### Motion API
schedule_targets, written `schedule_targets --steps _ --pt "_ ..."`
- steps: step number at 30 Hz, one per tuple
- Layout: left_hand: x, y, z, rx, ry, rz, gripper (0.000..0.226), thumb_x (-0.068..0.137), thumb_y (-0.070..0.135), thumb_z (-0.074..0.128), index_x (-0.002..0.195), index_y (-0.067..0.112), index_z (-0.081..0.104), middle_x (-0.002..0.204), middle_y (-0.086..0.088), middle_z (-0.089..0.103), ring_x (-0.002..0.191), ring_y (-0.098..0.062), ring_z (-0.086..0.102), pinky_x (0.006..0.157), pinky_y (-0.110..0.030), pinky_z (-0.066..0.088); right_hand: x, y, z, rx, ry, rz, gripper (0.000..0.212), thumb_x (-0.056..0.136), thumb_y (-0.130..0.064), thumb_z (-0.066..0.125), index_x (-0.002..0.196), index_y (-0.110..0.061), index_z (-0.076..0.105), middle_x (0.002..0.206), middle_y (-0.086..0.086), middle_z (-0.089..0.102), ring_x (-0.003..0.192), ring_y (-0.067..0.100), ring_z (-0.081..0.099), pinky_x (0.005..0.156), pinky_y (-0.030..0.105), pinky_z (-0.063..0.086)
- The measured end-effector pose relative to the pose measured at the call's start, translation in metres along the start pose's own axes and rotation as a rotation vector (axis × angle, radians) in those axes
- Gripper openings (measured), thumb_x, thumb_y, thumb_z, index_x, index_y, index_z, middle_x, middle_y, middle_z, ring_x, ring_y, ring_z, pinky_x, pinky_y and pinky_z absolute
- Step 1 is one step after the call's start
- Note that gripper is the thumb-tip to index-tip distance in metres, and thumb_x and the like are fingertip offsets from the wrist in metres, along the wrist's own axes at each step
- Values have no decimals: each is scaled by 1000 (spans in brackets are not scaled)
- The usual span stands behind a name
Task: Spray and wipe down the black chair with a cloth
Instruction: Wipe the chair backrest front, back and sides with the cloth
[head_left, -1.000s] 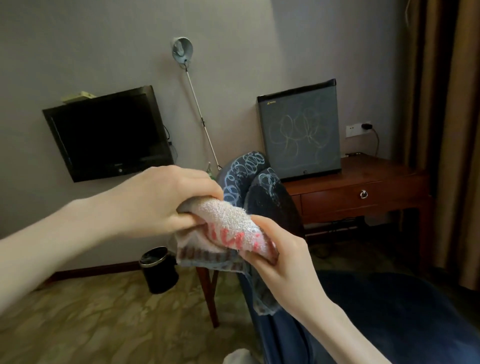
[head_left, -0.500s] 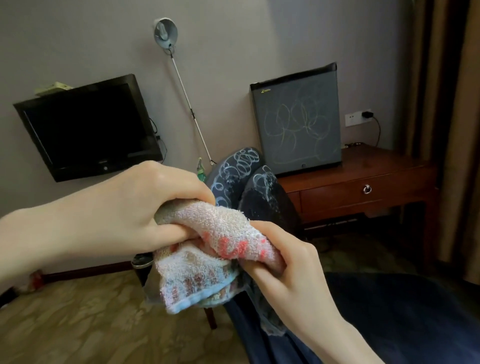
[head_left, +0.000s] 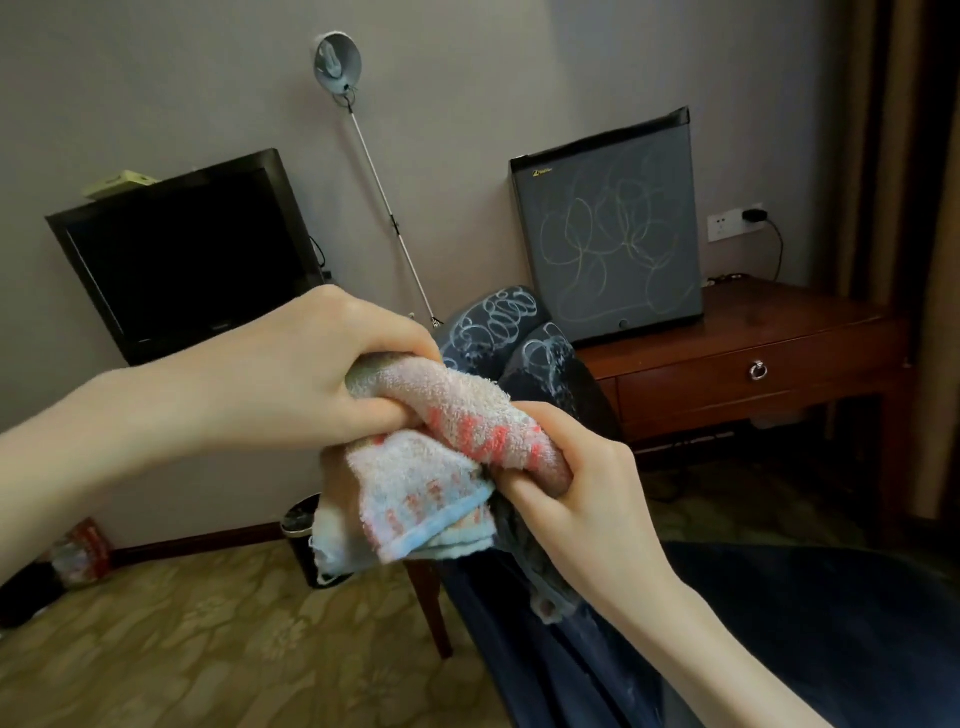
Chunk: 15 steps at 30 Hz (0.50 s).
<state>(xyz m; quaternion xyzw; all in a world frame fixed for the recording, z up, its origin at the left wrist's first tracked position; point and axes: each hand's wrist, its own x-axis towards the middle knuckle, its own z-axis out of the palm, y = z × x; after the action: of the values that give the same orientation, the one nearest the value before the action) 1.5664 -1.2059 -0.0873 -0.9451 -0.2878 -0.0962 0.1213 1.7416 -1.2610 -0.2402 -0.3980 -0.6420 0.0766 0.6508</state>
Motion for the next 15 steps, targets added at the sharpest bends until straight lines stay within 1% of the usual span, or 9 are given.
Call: schedule_targets --steps 2,4,7,8,10,12,13,15 --pt "15 0 -4 -32 -2 30 31 72 43 59 98 32 71 86 16 70 83 0 65 73 -19 48 13 11 4 -18 26 47 36 79 1 64 107 -22 67 85 -16 68 79 -4 63 67 9 44" --pt "33 -11 -3 -51 -15 5 30 70 37 61 98 31 72 86 17 70 85 2 63 73 -16 47 29 23 6 -41 51 90 35 77 1 64 104 -22 68 81 -15 69 75 -4 62 66 8 42" --pt "65 -33 7 -52 -17 -17 29 71 36 63 98 30 72 84 17 69 84 2 62 74 -16 47 57 45 9 -108 92 123 35 75 -1 63 103 -23 69 84 -11 70 78 1 62 69 15 45" --pt "76 -40 10 -59 -8 -34 25 73 33 67 98 29 72 83 16 69 84 0 62 74 -17 47 68 54 10 -132 104 139 35 75 -2 63 102 -23 69 85 -9 70 80 3 62 71 17 45" --pt "96 -52 15 -59 31 -62 22 78 21 71 100 25 72 84 12 69 83 -5 62 77 -23 48 90 70 11 -171 116 179 35 75 -5 63 103 -24 69 87 -7 71 86 10 63 73 19 45" --pt "111 -60 21 -57 64 -80 24 80 16 69 103 22 72 89 8 69 88 -11 61 80 -25 47 106 81 11 -203 126 223 35 75 -7 61 104 -25 68 91 -4 72 90 17 63 79 28 47" --pt "115 -62 23 -57 72 -82 25 80 16 68 104 21 72 92 8 69 91 -12 61 79 -23 45 110 84 11 -212 130 236 34 76 -7 61 104 -25 68 91 -3 71 90 17 63 79 29 46" --pt "117 -60 23 -54 82 -79 26 80 15 67 104 22 72 95 7 70 93 -12 62 80 -23 45 108 83 9 -219 131 232 33 76 -7 61 102 -25 68 89 -5 71 87 14 62 76 27 44"
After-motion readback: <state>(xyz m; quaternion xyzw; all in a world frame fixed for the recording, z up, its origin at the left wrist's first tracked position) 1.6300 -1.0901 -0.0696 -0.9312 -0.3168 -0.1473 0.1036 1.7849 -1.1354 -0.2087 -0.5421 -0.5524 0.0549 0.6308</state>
